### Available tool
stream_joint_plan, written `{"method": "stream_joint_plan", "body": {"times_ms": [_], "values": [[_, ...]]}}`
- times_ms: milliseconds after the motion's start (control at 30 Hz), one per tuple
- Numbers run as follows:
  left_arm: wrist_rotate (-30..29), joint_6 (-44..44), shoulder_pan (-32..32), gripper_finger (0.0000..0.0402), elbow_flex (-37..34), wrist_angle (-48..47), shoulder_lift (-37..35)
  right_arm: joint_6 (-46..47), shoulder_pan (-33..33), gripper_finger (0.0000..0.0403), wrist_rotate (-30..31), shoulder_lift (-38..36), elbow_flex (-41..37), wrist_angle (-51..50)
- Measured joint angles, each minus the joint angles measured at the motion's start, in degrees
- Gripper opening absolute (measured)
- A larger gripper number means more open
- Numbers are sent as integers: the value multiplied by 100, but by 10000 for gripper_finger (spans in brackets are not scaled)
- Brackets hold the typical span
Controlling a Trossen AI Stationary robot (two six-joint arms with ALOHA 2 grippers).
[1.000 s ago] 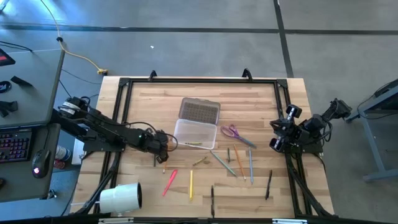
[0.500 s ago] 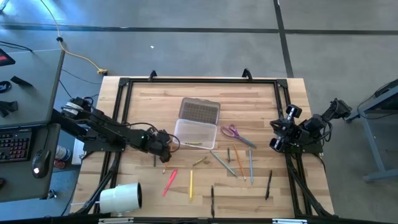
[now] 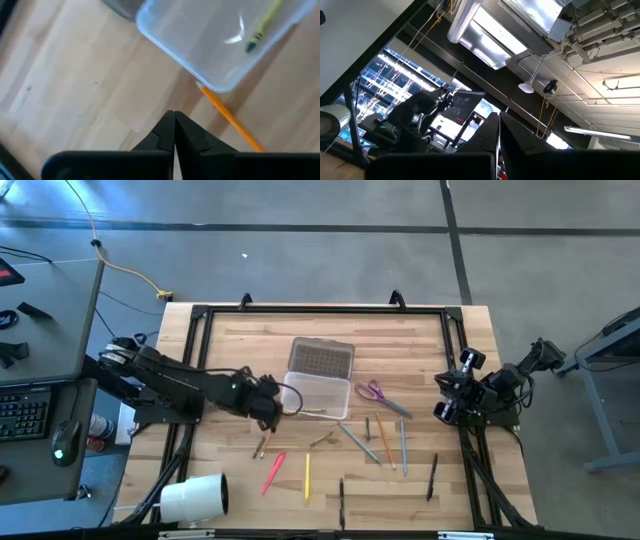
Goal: Pick & place school supplies into a supply box
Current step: Put the green crayon into the black supply box
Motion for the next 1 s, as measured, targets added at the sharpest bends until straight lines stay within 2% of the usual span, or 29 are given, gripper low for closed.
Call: {"method": "stream_joint_plan", "body": {"times_ms": [100, 267, 467, 567, 667, 833, 1000], "values": [[297, 329, 65, 67, 8, -147, 4, 0, 1, 0, 2, 0, 0, 0], [403, 127, 99, 93, 8, -633, 4, 4, 0, 0, 2, 0, 0, 0], [1236, 68, 89, 116, -103, -1465, -7, 162, 2, 0, 2, 0, 0, -5], [1706, 74, 91, 130, -505, -1663, -4, 286, 1, 0, 2, 0, 0, -26], [1788, 111, 94, 147, -1075, -1624, -5, 308, 1, 0, 3, -1, 0, -29], [2008, -141, 348, 170, -2018, -1041, -4, 405, 2, 0, 4, -2, 0, -44], [2401, 72, 646, 166, -2511, -474, -4, 294, 2, 0, 4, -2, 0, -44]]}}
